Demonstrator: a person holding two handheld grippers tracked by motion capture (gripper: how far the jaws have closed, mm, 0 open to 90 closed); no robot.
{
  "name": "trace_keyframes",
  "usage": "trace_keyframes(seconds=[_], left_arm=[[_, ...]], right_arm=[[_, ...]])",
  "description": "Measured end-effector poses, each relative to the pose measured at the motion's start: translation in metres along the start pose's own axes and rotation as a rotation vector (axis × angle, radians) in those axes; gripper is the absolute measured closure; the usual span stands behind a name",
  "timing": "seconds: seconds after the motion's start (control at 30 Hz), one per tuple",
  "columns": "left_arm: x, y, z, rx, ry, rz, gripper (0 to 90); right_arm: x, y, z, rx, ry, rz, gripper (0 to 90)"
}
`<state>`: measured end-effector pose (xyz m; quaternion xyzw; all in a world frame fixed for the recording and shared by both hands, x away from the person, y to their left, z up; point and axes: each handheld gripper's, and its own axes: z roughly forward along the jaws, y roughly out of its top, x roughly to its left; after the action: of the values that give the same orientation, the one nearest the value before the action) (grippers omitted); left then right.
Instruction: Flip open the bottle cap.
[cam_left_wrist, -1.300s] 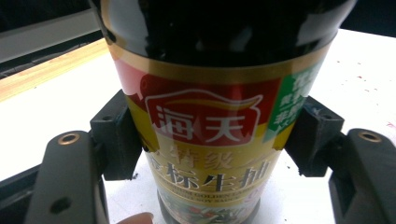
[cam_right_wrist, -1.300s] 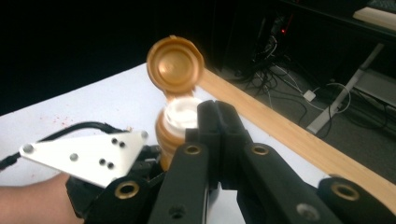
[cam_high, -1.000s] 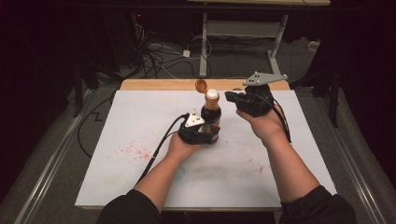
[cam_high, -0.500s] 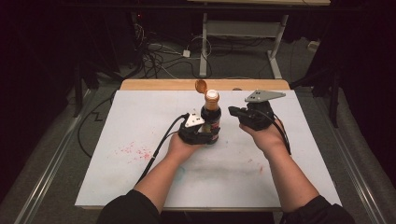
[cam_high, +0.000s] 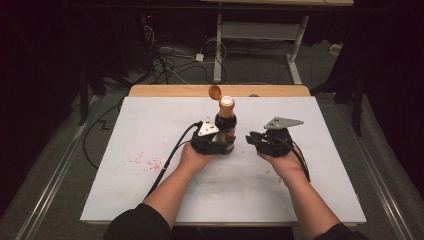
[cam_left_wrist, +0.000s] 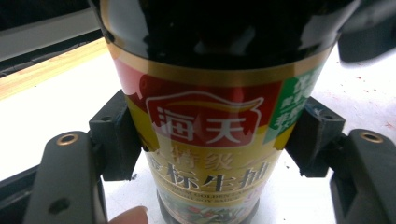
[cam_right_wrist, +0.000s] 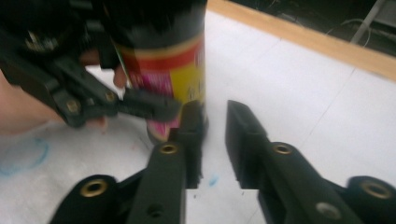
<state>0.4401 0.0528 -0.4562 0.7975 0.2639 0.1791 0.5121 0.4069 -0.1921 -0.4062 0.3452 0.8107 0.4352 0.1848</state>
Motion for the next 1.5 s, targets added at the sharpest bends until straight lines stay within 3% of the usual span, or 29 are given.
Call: trace_keyframes(seconds=[0.07,0.2,0.27,0.4,0.53,0.67,0.87,0.9,1.0,1.17,1.33,1.5], left_arm=[[0.0,0.0,0.0,0.002,0.001,0.002,28.0],[0.0,0.0,0.0,0.002,0.002,-0.001,27.9],[0.0,0.0,-0.001,0.003,0.003,0.0,27.9],[-0.001,0.001,-0.001,0.003,0.004,-0.002,27.8],[-0.001,0.001,-0.001,0.007,0.006,-0.003,27.8],[-0.001,0.001,-0.002,0.012,0.007,0.0,27.6],[-0.002,0.002,-0.003,0.027,0.011,0.005,26.3],[0.0,0.001,-0.005,0.056,0.003,0.007,26.1],[0.004,-0.002,-0.006,0.083,-0.013,-0.012,21.2],[0.009,-0.015,-0.011,0.106,-0.032,-0.065,15.6],[0.01,-0.03,-0.023,0.116,-0.029,-0.082,13.9],[0.013,-0.046,-0.043,0.158,-0.025,-0.105,8.4]], right_arm=[[0.0,-0.005,0.002,0.004,0.0,0.002,68.9],[-0.001,-0.027,0.01,0.022,0.01,0.034,49.3],[0.0,-0.031,0.011,0.026,0.009,0.033,44.4],[0.004,-0.048,0.016,0.052,-0.01,0.034,25.4],[0.006,-0.055,0.016,0.065,-0.022,0.036,17.2],[0.004,-0.061,0.01,0.084,-0.046,0.041,0.6],[0.003,-0.068,0.001,0.081,-0.069,0.041,0.5],[0.003,-0.07,0.0,0.079,-0.075,0.046,0.5],[0.001,-0.074,-0.005,0.074,-0.076,0.054,0.5],[-0.001,-0.079,-0.009,0.075,-0.084,0.048,0.5],[-0.002,-0.086,-0.014,0.063,-0.09,0.063,0.5],[-0.003,-0.093,-0.021,0.045,-0.102,0.065,0.5]])
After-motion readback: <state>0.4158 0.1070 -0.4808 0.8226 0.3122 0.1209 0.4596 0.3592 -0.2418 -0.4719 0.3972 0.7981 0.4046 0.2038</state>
